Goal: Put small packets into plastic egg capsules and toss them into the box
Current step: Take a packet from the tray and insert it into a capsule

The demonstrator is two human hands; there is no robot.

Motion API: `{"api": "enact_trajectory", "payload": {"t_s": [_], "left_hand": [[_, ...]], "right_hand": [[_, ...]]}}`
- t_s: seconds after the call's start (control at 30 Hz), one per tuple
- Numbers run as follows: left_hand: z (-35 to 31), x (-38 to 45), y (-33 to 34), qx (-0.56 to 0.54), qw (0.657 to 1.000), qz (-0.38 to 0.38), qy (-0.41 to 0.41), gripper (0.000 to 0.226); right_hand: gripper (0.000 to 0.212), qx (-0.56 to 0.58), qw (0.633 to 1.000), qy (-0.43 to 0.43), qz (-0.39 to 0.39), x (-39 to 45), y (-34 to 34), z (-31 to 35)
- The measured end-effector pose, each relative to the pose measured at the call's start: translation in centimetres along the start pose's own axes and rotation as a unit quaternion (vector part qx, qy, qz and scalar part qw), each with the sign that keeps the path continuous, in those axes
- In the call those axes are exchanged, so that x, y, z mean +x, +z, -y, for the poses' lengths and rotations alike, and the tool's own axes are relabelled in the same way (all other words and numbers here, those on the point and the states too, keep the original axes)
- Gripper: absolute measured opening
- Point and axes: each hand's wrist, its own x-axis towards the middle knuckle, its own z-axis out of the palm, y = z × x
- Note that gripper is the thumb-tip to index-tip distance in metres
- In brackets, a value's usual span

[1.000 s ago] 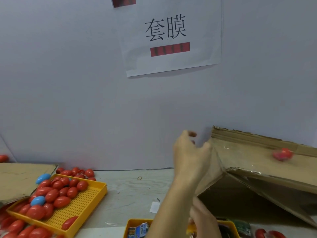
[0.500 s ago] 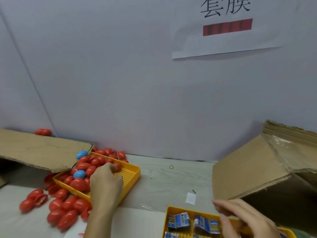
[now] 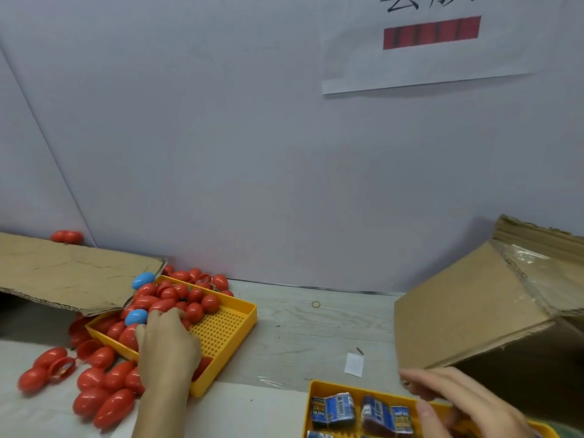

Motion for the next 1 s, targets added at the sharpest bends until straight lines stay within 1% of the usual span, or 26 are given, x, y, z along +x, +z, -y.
{"api": "enact_trajectory", "payload": {"t_s": [0.03,0.07,0.1,0.13,0.17,0.2,0.23,0.27,0.33,0.43,0.5,0.57,0.63,0.7,0.77,0.9,1.0], "left_hand": [[0.0,0.2,0.1,-0.002,1.000,0.001,-0.011,0.037],[0.1,0.3,0.2,-0.006,1.000,0.000,-0.025,0.034],[0.0,0.4,0.1,-0.003,0.999,0.000,-0.037,0.032],[-0.2,0.4,0.0,-0.008,0.999,0.001,-0.042,0.029],[-0.4,0.3,-0.3,-0.008,0.999,0.000,-0.042,0.026],[-0.8,0.0,-0.5,-0.012,0.999,-0.001,-0.037,0.022],[-1.0,-0.2,-0.9,-0.006,0.999,-0.004,-0.032,0.021],[-1.3,-0.3,-1.2,0.001,1.000,-0.009,-0.019,0.024],[-2.4,-0.7,-1.8,0.006,1.000,-0.025,0.015,0.032],[-4.6,-1.8,-2.9,-0.052,0.997,-0.030,0.057,0.037],[-6.4,-2.9,-3.8,-0.103,0.990,-0.027,0.089,0.028],[-8.2,-4.3,-4.8,-0.137,0.982,-0.033,0.125,0.015],[-10.0,-6.0,-5.7,-0.165,0.973,-0.031,0.157,0.008],[-11.9,-7.9,-6.4,-0.182,0.966,0.000,0.183,0.008],[-13.6,-9.6,-6.6,-0.212,0.957,0.056,0.189,0.009],[-15.0,-13.6,-5.5,-0.315,0.915,0.215,0.135,0.015],[-13.6,-16.0,-3.0,-0.370,0.887,0.266,0.073,0.017]], "right_hand": [[0.024,-0.020,1.000,-0.011,0.007,0.0,-0.9,0.2],[0.022,-0.005,0.998,-0.023,0.063,-0.4,-1.4,-0.2],[0.019,0.004,0.998,-0.029,0.056,-0.5,-0.8,0.2],[0.017,0.007,0.999,-0.045,0.030,-0.5,-1.0,0.1],[0.016,-0.013,0.999,-0.049,0.012,-0.3,-1.4,0.3],[0.019,-0.009,0.999,-0.042,-0.001,-0.5,-1.6,0.1],[0.025,-0.006,1.000,-0.029,0.006,-0.4,-1.5,0.6],[0.032,-0.004,0.999,-0.034,0.011,-0.6,-1.1,0.8],[0.041,-0.008,0.998,-0.055,-0.040,-0.7,-0.9,0.4],[0.048,0.012,0.993,-0.044,-0.112,-0.8,-0.9,0.4],[0.051,0.020,0.989,-0.033,-0.145,-1.0,-1.1,0.4],[0.051,0.003,0.985,-0.039,-0.166,-1.1,-1.3,0.0],[0.046,-0.017,0.987,-0.028,-0.156,-1.1,-1.7,0.0],[0.040,-0.039,0.992,-0.005,-0.120,-1.2,-1.9,-0.1],[0.035,-0.059,0.995,0.019,-0.075,-1.3,-2.2,-0.2],[0.026,-0.070,0.997,0.043,0.004,-1.2,-3.0,0.3],[0.023,-0.073,0.995,0.042,0.043,-1.0,-3.2,0.2]]}}
